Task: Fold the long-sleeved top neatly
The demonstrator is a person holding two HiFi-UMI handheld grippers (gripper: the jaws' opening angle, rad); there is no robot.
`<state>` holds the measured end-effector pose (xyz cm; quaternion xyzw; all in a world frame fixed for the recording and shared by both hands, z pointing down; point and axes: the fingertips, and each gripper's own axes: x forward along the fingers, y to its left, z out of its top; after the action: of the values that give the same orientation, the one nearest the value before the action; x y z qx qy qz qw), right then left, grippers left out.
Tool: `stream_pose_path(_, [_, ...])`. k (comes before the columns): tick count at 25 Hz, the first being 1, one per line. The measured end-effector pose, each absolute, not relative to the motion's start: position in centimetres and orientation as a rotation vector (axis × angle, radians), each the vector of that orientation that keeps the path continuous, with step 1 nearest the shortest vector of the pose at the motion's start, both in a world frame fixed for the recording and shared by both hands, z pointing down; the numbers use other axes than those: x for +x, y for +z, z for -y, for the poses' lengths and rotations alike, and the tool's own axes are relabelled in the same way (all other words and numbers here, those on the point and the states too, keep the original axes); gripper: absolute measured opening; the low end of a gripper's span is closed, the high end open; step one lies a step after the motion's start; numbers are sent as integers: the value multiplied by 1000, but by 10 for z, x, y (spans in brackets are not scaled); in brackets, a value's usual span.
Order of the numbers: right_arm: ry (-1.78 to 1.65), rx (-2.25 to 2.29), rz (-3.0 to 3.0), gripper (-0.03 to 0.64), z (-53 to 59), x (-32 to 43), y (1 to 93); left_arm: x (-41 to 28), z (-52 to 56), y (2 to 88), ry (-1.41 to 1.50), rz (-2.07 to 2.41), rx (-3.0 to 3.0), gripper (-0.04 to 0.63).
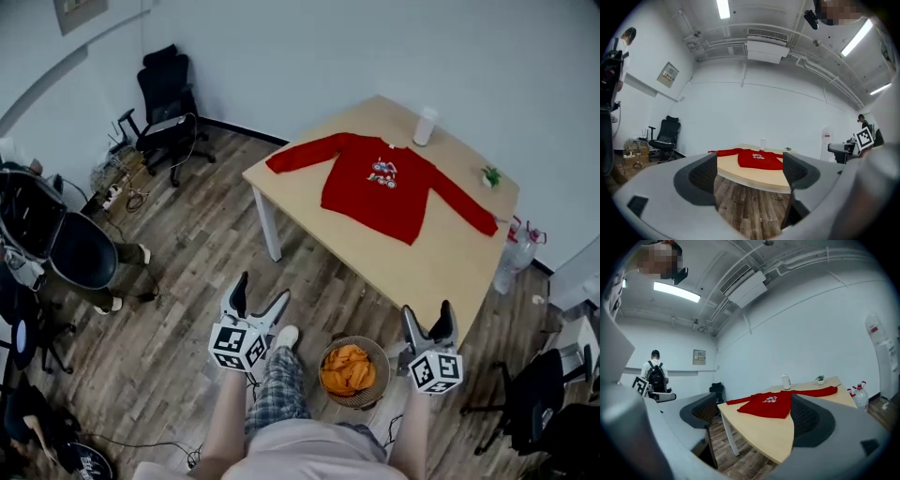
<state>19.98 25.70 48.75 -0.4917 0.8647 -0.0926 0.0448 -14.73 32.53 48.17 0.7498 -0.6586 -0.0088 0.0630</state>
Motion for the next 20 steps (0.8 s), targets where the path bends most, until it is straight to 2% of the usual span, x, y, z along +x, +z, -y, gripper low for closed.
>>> stream_pose_path(10, [-315, -1780, -2422, 479, -110, 121, 468, -221, -106, 449, 50, 1716, 2524, 419])
stream_pose_path(20, [-325, -1940, -2297, 479, -62, 106, 465, -217, -5, 449, 57, 1514, 2643, 419])
